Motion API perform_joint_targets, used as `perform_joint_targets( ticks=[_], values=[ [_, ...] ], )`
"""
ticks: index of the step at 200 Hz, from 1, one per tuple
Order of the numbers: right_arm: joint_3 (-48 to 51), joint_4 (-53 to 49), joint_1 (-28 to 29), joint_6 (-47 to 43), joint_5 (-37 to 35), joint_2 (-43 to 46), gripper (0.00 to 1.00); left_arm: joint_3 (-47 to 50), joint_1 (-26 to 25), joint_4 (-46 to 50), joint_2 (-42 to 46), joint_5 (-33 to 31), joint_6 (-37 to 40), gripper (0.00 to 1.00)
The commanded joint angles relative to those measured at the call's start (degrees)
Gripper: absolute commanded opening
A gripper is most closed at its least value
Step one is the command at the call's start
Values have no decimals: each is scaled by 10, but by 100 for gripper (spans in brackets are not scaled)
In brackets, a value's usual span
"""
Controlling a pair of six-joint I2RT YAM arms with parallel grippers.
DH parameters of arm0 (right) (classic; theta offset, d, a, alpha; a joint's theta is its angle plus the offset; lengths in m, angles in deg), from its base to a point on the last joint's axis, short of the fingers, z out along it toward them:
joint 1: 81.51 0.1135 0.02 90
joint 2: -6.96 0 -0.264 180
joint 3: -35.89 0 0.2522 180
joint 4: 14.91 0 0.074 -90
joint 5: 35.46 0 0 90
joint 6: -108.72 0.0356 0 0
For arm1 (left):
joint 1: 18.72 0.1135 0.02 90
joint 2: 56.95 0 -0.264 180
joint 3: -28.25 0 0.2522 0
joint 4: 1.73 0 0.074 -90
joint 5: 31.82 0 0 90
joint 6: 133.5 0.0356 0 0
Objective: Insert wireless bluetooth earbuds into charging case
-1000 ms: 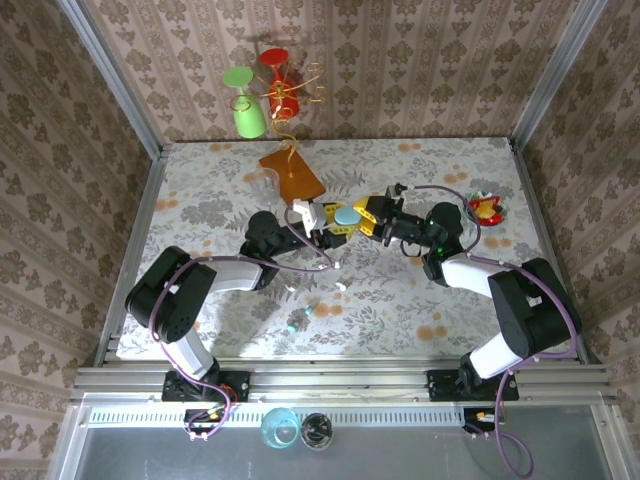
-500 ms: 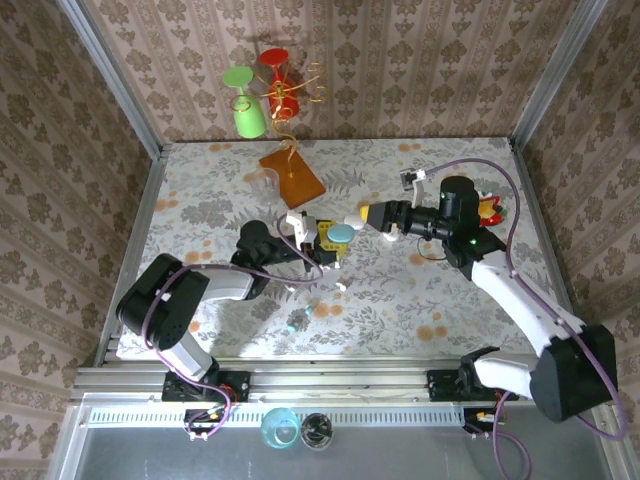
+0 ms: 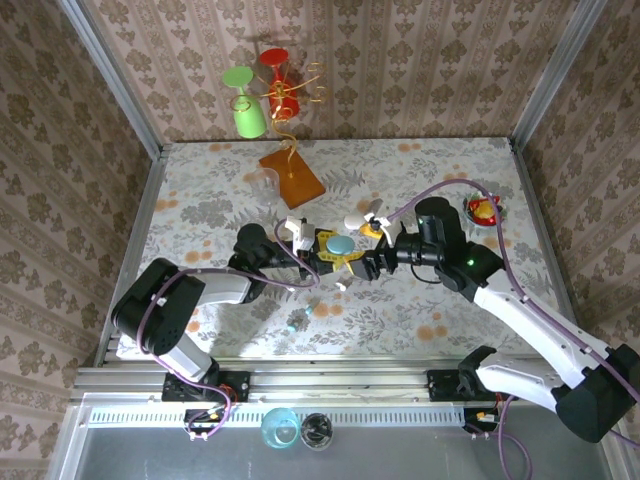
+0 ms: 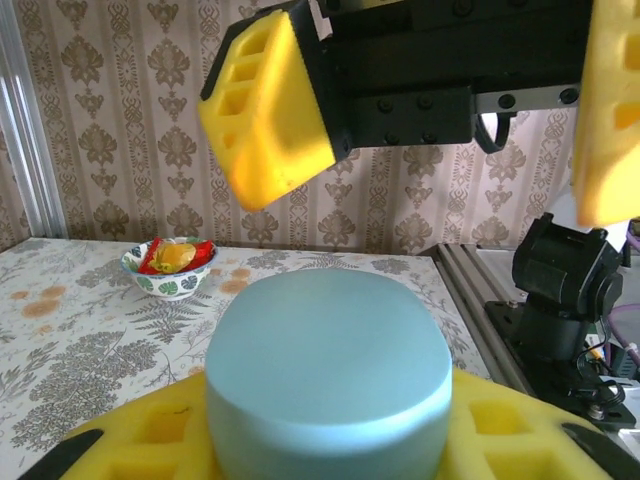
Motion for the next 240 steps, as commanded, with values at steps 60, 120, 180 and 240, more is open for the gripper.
perform_joint_targets(
  ticks=[60,120,180,240],
  values=[
    [-32,-4,18,-21,-90,-39,85,-5,-7,-12,11,15,-11,36],
    [-35,14,3,42,-137,-37,83,6,-6,-12,10,14,-3,36],
    [-43,30,-18,100,-138,-57,81,11,-4,-12,11,14,0,35],
    [-40,43,-29,105,-70,-48,82,15,11,-12,11,5,6,35]
  ],
)
